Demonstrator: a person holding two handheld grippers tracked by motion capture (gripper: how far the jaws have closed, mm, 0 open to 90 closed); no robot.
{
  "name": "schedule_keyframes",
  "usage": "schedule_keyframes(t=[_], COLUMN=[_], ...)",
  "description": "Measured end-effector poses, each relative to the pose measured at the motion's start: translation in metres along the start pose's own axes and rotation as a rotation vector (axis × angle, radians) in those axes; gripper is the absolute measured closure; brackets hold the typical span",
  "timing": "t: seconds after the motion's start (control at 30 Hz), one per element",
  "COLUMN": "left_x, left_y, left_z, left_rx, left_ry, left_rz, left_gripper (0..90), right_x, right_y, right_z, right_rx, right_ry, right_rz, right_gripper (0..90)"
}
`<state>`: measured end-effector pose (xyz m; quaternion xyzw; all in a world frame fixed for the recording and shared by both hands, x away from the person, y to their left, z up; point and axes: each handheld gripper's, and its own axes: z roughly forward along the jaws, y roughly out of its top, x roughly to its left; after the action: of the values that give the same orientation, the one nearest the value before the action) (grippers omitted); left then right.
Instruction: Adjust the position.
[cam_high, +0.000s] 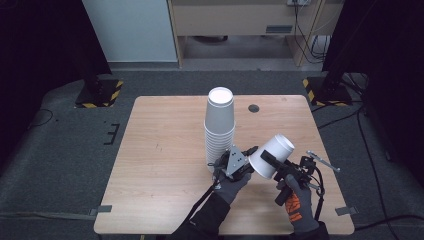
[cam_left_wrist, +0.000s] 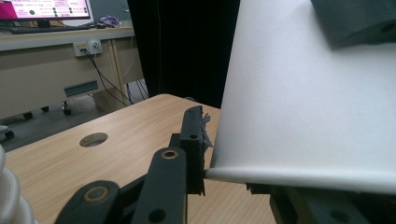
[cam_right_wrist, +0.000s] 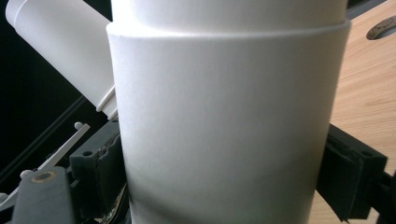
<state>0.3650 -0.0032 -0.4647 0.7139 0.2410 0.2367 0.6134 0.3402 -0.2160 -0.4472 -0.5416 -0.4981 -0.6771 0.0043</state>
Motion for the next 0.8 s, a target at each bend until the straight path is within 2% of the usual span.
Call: schedule_keyframes(t=[0.2, 0.43, 0.8], left_x=[-0.0016, -0.002, 0.0022], left_y=[-0.0036, -0.0069, -0.0078], left_z=[-0.0031, -0.0051, 0.0006], left_rx=[0.001, 0.001, -0.019], left_ry=[-0.022, -0.025, -0.024], left_rz=[-0.004, -0.005, -0.016], left_gripper=[79.4, 82.0, 69.6], right_x=[-0.0041, -0.0071, -0.0049], right_y=[0.0017, 0.002, -0.0017], right_z=[-0.0005, -0.0005, 0.0021], right_rx=[-0.001, 0.0, 0.024], right_ry=[0.003, -0.009, 0.011], right_rz=[0.009, -0.013, 0.014], right_gripper=[14.9, 14.7, 15.4])
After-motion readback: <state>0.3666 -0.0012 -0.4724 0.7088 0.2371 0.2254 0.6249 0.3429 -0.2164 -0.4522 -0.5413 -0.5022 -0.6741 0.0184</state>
